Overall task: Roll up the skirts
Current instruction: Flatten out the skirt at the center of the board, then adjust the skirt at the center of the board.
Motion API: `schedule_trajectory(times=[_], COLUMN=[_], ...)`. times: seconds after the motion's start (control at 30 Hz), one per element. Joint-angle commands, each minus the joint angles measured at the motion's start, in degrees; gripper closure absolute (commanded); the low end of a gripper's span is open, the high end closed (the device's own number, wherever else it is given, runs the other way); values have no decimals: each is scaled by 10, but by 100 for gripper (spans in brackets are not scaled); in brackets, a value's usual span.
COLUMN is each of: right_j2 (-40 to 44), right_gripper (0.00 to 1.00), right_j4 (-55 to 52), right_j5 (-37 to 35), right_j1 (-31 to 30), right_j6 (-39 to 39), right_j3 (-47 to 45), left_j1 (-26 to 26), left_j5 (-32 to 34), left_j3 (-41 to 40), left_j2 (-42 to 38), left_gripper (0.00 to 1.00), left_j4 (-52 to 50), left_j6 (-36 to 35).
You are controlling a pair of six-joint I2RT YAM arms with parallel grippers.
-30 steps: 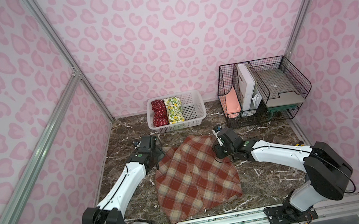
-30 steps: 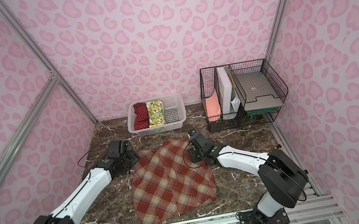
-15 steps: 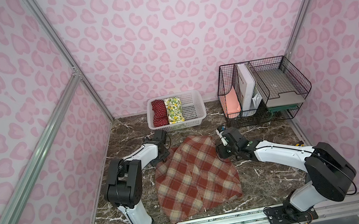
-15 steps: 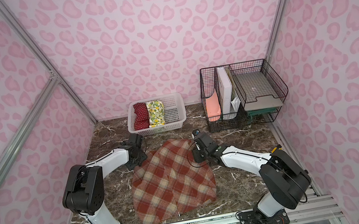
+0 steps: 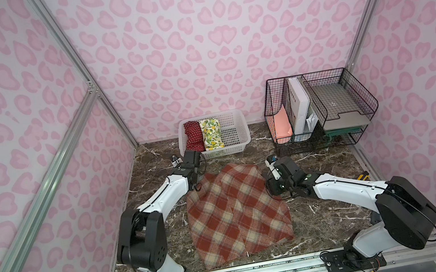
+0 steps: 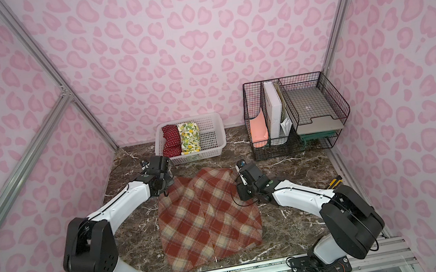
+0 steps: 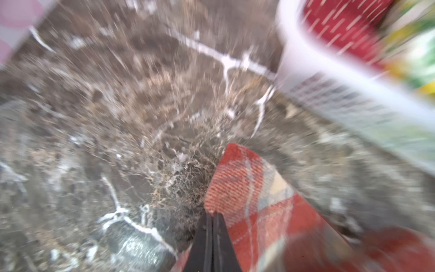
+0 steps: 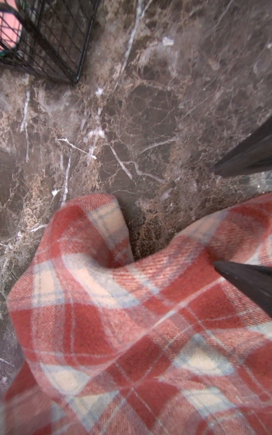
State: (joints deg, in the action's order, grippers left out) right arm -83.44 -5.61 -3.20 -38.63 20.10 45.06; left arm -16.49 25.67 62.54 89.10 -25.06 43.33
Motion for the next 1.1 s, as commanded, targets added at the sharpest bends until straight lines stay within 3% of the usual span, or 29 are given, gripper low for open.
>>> schedule_trajectory(times=[0.0, 0.1, 0.13, 0.17, 0.23, 0.33, 0.4, 0.53, 0.6, 0.73, 0.87, 0.9, 1.07], right_j2=[10, 13, 14, 18, 25, 28, 22, 8, -3, -28, -72, -76, -128], right_gripper=[38, 38, 37, 37, 37, 36, 36, 33, 31, 29, 33, 35, 56], right_j4=[20, 21, 19, 17, 15, 6, 1, 4, 34, 107, 126, 136, 123], right_j5=[3, 8, 12, 12, 14, 13, 14, -8, 20, 129, 219, 229, 245], right_j1=[1, 1, 1, 0, 0, 0, 0, 7, 26, 76, 73, 73, 75], right_j6=[6, 11, 12, 13, 15, 13, 13, 21, 18, 14, 12, 15, 18], right_j3=[-10, -13, -13, -14, -16, -16, -11, -15, -21, -27, -1, -4, 27], left_j1=[1, 8, 13, 21, 43, 68, 73, 59, 25, -79, -187, -213, -328], left_j5=[72, 130, 159, 167, 170, 155, 135, 11, -16, -52, -85, -86, -115], left_j3=[-34, -69, -74, -82, -85, -77, -58, -82, -116, -175, -234, -244, -312], left_j2=[-58, -89, -90, -92, -99, -113, -112, -146, -176, -241, -330, -352, -428], left_gripper=[100, 100, 94, 77, 72, 40, 32, 33, 34, 36, 43, 48, 95], left_j4=[-36, -64, -91, -91, -105, -107, -131, -126, -123, -154, -205, -219, -192], left_j6=[2, 53, 83, 83, 101, 101, 105, 111, 127, 186, 295, 324, 447])
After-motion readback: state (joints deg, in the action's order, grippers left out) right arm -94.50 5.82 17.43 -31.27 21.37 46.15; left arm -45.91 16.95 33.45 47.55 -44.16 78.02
